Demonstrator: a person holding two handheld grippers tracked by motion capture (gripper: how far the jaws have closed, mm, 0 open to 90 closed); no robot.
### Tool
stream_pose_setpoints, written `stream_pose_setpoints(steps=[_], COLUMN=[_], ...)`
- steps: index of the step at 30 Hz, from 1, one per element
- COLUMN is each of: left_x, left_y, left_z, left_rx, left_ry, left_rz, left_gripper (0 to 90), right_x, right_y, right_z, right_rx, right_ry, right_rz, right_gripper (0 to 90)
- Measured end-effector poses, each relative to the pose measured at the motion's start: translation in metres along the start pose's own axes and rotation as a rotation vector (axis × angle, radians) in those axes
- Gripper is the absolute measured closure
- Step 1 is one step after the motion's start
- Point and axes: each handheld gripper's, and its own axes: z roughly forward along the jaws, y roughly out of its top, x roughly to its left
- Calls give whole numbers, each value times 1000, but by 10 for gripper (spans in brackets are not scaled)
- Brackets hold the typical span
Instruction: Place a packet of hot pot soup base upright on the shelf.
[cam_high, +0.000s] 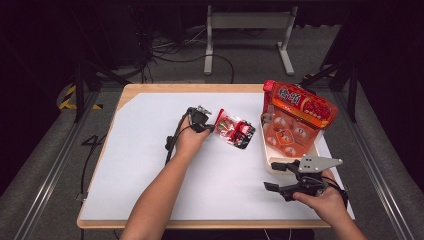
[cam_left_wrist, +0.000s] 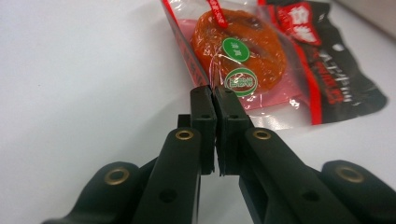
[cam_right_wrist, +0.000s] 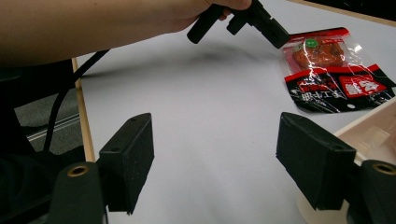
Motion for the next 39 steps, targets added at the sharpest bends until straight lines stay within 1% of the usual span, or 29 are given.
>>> stream_pose_setpoints(steps=[2,3,5,6,7,9,10,12,16,18,19,20,21,22,24,26,27,28,30,32,35,37,39], left_x=[-3,-6,-11,-11,-14,-19,-22,-28,-41,-47,-47,-51,-52,-54,-59,-67,-70,-74,-78,-83,-86,-90,-95], left_y=[-2,-4,-7,-7,-9,-16,-19,-27,-46,-57,-57,-67,-72,-75,-79,-81,-80,-80,-79,-78,-77,-75,-73], left_z=[-6,-13,-23,-23,-28,-40,-45,-53,-68,-73,-73,-76,-77,-78,-81,-87,-89,-91,-95,-98,-102,-106,-111], left_rx=[-17,-30,-50,-50,-64,-80,-85,-97,-79,-71,-71,-67,-57,-44,-40,-38,-39,-49,-62,-85,-121,-150,-180], left_ry=[-17,-26,-37,-37,-41,-54,-61,-77,-88,-102,-102,-113,-125,-132,-126,-108,-97,-81,-70,-66,-61,-53,-56], left_rz=[-3,9,15,15,16,17,22,20,20,3,3,-18,-31,-34,-35,-6,15,28,52,57,91,120,144], left_gripper=[881,883,885,886,886,888,888,889,889,888,887,887,887,886,886,886,886,886,887,888,890,892,895], right_x=[-1,-1,0,0,0,-1,-1,-3,-3,-3,-3,-4,-4,-4,-4,-2,-2,-2,-3,-4,-5,-5,-5], right_y=[0,1,2,3,3,4,4,6,10,12,12,13,13,14,15,15,15,15,15,14,12,12,12], right_z=[0,1,1,1,1,2,3,6,14,19,19,22,27,29,34,37,38,38,37,36,37,38,39], right_rx=[-1,-2,-1,-2,-2,0,1,7,17,25,25,31,36,41,43,44,45,45,44,43,46,47,45], right_ry=[-1,-1,-3,-5,-5,-15,-17,-28,-40,-46,-46,-50,-50,-50,-45,-37,-35,-35,-36,-40,-40,-42,-39], right_rz=[-1,-1,-1,1,1,4,10,15,30,33,33,37,40,43,42,42,40,40,46,49,54,53,53], right_gripper=[284,285,286,288,288,291,298,304,311,312,312,313,314,315,315,315,315,315,316,315,316,316,317])
